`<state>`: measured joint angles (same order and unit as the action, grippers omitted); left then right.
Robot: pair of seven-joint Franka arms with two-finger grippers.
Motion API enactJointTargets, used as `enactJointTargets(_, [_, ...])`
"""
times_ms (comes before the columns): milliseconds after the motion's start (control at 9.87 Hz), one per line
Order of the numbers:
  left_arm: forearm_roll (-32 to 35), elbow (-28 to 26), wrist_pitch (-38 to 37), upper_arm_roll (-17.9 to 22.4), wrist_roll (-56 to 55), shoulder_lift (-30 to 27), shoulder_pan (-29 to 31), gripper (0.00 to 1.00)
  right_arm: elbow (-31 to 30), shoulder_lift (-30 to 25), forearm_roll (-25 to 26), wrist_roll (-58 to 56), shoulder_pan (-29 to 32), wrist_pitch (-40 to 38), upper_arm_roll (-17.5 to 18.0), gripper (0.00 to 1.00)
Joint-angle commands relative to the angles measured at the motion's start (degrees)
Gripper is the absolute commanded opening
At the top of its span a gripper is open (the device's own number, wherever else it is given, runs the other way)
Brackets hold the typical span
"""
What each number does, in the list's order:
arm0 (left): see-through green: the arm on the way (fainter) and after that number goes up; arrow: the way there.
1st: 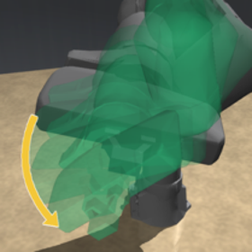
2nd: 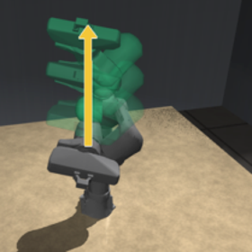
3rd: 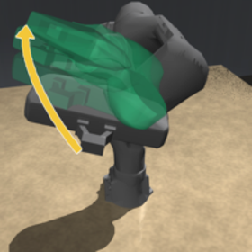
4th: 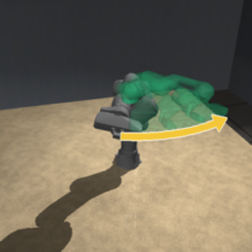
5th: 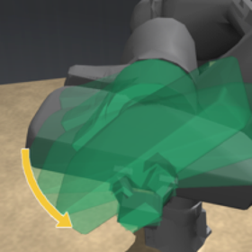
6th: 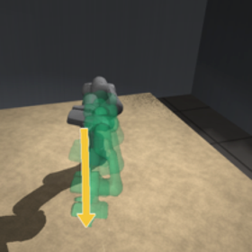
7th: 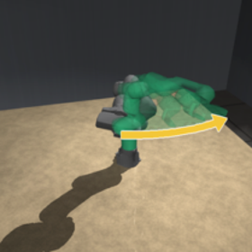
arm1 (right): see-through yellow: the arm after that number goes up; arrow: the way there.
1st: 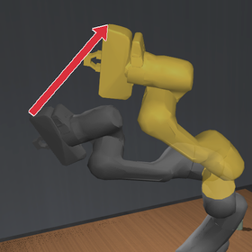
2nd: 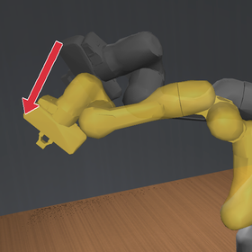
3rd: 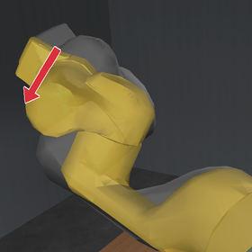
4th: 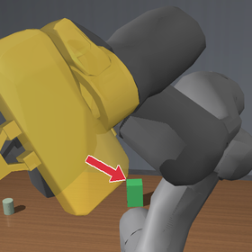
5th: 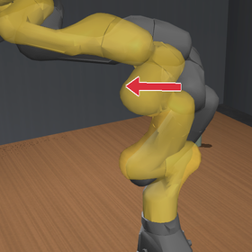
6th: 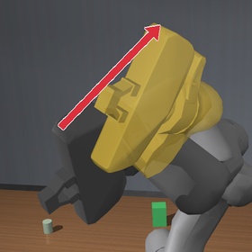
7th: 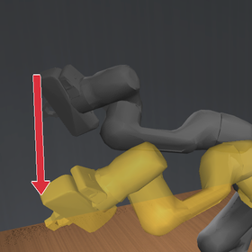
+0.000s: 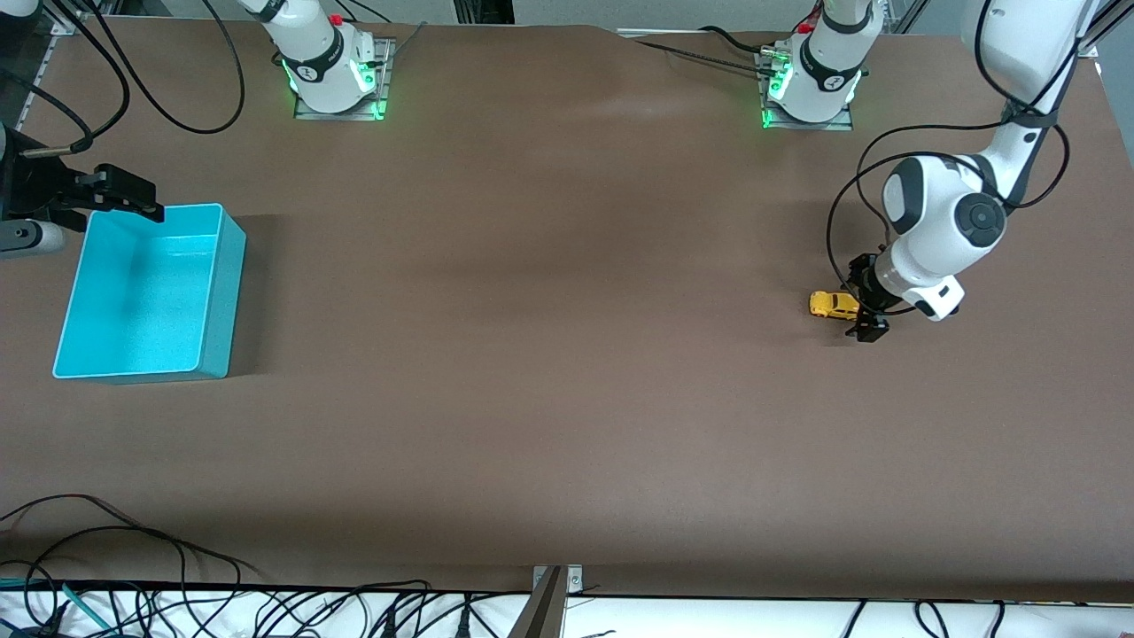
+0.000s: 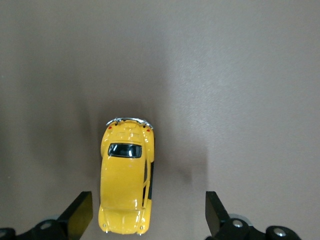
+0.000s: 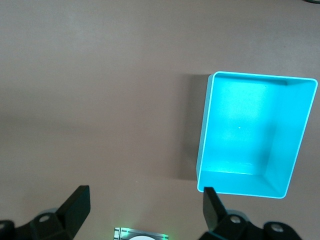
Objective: Wind up and store yellow beetle car
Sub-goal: 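Close the left gripper on the yellow car's body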
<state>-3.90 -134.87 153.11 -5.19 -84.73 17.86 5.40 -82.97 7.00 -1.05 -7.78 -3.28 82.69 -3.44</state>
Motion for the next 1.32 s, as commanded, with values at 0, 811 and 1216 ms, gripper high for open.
enactJointTargets(0, [0.12, -1.45, 1.14, 0.35, -0.87, -0.02, -0.65, 1.00, -0.35, -0.49, -0.80, -0.92, 0.11, -0.25, 0.01, 1.00])
enactJointTargets(811, [2.85, -1.98, 0.61, 0.53, -1.23, -0.10, 0.05, 0.55, -0.79, -0.49, -0.80, -1.71, 0.11, -0.42, -0.08, 1.00])
enactJointTargets(1216, [3.20, -1.19, -0.79, 0.44, -2.18, -1.33, -0.56, 0.00, -0.79, -0.49, -0.80, -2.94, 0.29, -0.25, -0.61, 1.00])
